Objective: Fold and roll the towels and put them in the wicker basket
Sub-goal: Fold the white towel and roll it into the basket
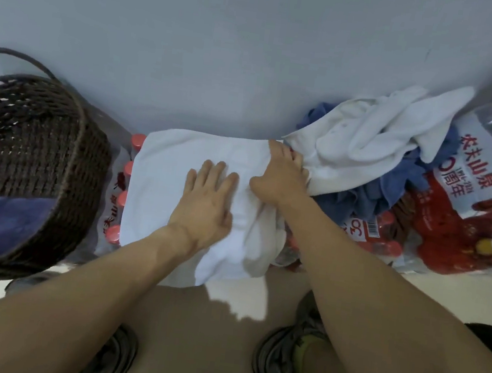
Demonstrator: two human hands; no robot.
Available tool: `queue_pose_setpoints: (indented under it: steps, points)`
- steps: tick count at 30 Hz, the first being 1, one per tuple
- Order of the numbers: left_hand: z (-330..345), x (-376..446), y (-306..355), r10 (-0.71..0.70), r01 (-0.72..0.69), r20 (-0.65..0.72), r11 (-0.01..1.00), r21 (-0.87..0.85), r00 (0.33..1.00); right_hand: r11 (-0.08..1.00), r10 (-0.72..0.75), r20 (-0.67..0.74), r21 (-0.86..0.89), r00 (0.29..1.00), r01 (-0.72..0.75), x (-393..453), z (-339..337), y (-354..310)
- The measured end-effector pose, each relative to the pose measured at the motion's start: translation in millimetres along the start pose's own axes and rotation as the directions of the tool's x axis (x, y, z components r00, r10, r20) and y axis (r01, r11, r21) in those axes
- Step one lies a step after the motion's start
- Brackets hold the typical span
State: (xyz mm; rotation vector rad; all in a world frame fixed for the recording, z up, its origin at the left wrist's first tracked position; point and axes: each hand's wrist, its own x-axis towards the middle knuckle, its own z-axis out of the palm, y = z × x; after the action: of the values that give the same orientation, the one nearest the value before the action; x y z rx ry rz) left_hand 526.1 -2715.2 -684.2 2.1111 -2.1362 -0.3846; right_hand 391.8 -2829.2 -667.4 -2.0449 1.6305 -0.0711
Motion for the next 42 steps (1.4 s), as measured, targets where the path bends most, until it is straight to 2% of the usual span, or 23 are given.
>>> queue_pose_setpoints:
  steps: [3,5,6,9,11,15,17,20,22,26,29,33,35,38,39,41,42]
  points:
    - [4.4,9.4,7.6,0.221,-0.22,0.015,0.974,-0.062,0.975,0.957,-0.033,-0.288,0.267,0.957,0.114,-27.3,2.7,2.5]
    - [12.2,14.9,8.4,0.262,-0.257,0.083,0.964,-0.067,0.961,0.935,0.012,-0.431,0.325,0.902,0.143,-48.3,8.6,9.0]
    - [16.6,16.2,7.8,0.258,-0.254,0.1,0.966,-0.053,0.961,0.933,0.05,-0.439,0.342,0.897,0.116,-58.0,11.4,14.1]
    - [26.6,15.8,7.2,0.236,-0.236,0.097,0.972,-0.015,0.967,0.913,0.251,-0.309,0.392,0.917,-0.117,-80.5,16.4,28.8]
    - [28.6,15.5,8.9,0.229,-0.23,0.097,0.973,0.006,0.969,0.902,0.329,-0.234,0.365,0.915,-0.231,-94.6,22.6,28.6]
    - [30.0,16.1,12.2,0.198,-0.207,0.114,0.976,0.072,0.974,0.903,0.374,-0.266,0.32,0.888,-0.285,-121.1,39.2,8.7]
    - [30.0,16.2,12.0,0.201,-0.21,0.109,0.975,0.075,0.973,0.854,0.432,-0.228,0.416,0.873,-0.313,-130.6,46.4,5.3]
    - [29.5,15.1,9.9,0.213,-0.218,0.099,0.975,0.044,0.972,0.709,0.468,-0.11,0.64,0.877,-0.298,-144.4,52.9,10.9]
    - [30.1,14.6,9.6,0.217,-0.221,0.097,0.975,0.036,0.971,0.7,0.421,-0.068,0.659,0.905,-0.276,-151.2,55.2,15.2]
    - [30.2,18.6,9.6,0.208,-0.208,0.117,0.978,-0.007,0.971,0.691,0.361,-0.114,0.699,0.926,-0.183,-153.6,47.0,12.7]
    - [29.4,19.7,9.8,0.202,-0.2,0.127,0.979,-0.028,0.971,0.617,0.335,-0.144,0.78,0.931,-0.101,-152.4,37.9,16.6]
    - [31.7,18.5,11.4,0.188,-0.189,0.118,0.982,-0.006,0.975,0.473,0.345,-0.023,0.868,0.938,-0.152,-156.7,34.4,29.3]
    - [33.0,18.2,12.0,0.182,-0.184,0.115,0.983,0.009,0.976,0.361,0.334,0.093,0.907,0.938,-0.219,-162.9,39.7,37.8]
    - [33.1,18.7,11.8,0.182,-0.184,0.119,0.983,0.01,0.976,0.044,0.321,0.38,0.909,0.867,-0.415,-173.4,49.0,54.8]
    - [33.0,18.9,11.4,0.183,-0.186,0.121,0.983,0.012,0.976,-0.008,0.342,0.441,0.884,0.83,-0.467,-177.2,51.2,60.7]
    - [32.9,19.1,11.1,0.185,-0.189,0.123,0.982,0.015,0.975,0.0,0.418,0.502,0.834,0.757,-0.552,-185.2,56.4,71.9]
    - [33.1,19.1,11.3,0.188,-0.191,0.124,0.981,0.017,0.974,0.044,0.467,0.507,0.805,0.725,-0.591,-189.3,59.9,76.5]
